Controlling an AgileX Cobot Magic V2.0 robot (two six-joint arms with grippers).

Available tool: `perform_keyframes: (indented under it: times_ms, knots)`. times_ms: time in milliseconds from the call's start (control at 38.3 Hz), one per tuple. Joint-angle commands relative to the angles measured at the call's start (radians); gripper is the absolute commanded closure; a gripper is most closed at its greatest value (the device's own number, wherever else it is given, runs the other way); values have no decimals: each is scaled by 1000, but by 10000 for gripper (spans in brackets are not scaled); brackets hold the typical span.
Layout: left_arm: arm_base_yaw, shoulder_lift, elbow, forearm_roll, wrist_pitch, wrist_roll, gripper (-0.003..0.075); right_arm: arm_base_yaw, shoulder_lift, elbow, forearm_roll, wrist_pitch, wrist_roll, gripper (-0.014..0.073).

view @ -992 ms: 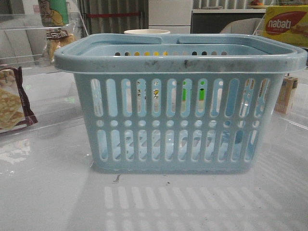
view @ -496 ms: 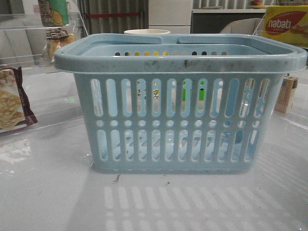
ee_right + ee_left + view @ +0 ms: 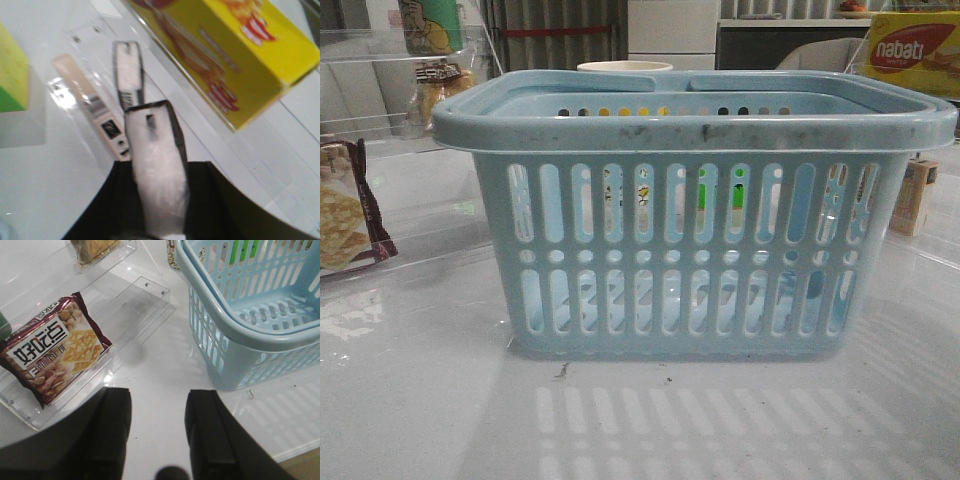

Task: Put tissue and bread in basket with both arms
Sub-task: 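Carry the tissue pack over the basket and open the right gripper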

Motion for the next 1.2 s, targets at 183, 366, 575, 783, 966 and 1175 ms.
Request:
perform_keyframes:
  times_ms: [183,366,575,783,966,1175]
  knots:
    - [-7,4,-32,-6,-79,1,393,259,-143,-38,42,46,-1,363]
    - [-7,4,-32,-6,-79,1,393,422,-125,7,66,67,-1,363]
    - [-7,4,-32,-6,-79,1,393,497,-65,39,119,67,-1,254]
    - [-7,4,-32,-6,-80,1,393,498,-36,39,170,37,-2,6]
    - [-7,4,-32,-6,-81,1,393,499,-174,118,167,14,-59,26]
    - [-7,27,-32,-6,-140,1,337,499,-477,375,136,-32,-134,26]
